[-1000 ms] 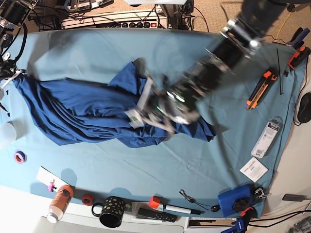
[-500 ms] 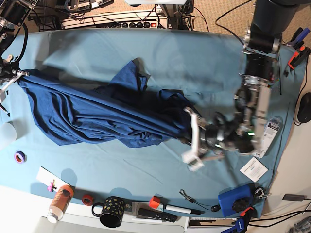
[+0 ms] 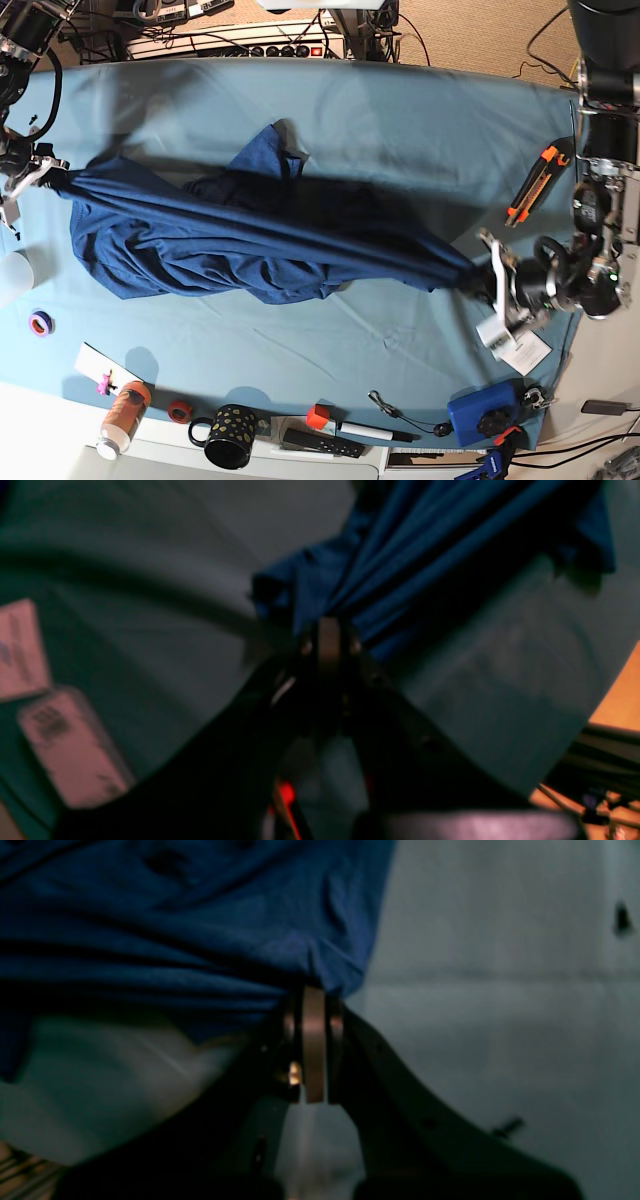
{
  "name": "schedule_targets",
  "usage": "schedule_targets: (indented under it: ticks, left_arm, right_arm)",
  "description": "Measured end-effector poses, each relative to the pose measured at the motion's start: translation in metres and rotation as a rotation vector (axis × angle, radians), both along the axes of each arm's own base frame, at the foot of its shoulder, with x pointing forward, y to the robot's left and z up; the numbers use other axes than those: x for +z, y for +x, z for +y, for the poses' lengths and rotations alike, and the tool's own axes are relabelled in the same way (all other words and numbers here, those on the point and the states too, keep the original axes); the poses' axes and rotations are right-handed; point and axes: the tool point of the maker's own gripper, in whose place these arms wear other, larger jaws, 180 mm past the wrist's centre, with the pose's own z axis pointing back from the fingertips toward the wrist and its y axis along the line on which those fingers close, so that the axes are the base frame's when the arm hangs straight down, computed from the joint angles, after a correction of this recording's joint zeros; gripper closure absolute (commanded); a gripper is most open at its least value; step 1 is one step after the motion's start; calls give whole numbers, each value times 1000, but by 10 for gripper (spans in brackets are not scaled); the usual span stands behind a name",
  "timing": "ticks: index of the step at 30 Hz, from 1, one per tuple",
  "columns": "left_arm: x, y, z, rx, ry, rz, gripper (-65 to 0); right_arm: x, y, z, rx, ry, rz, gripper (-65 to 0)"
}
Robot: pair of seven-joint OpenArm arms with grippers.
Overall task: Layout the t-shirt on the table in an organized manner, then fold the t-shirt properly
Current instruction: 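Lift and lay the shirt flat with both grippers, stretching it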
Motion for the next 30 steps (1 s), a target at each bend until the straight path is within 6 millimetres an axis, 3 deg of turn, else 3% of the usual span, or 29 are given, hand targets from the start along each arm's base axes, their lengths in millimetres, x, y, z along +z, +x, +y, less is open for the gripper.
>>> schedule_targets:
  ticks: [5,12,14,16,18,19,25,30]
  left_arm:
    - [76,49,-4,18,-55,-300,0]
    - [187,91,-14,48,-104,-625,0]
    - [210,97,-14,57,-109,-672,0]
    - [218,102,-14,68,-103,-668,0]
    - [205,100,-12,83,-96,-591,0]
    - [188,98,-11,85,-78,-535,0]
    - [42,54,-7,88,-20,-184,0]
    - [-18,17,-9,85,-21,-37,0]
  right_arm:
    - [52,49,23,119,69,-267,0]
    - [171,117,23,139,39,-669,0]
    - [204,127,23,153,22,-758,0]
    - [223,130,25,169,16,-813,0]
    - [216,128,30,193,32,-768,0]
    - [203,124,33,210,45,-715,0]
    - [155,102,70,288,241,-641,0]
    - [125,80,80,309,319,-579,0]
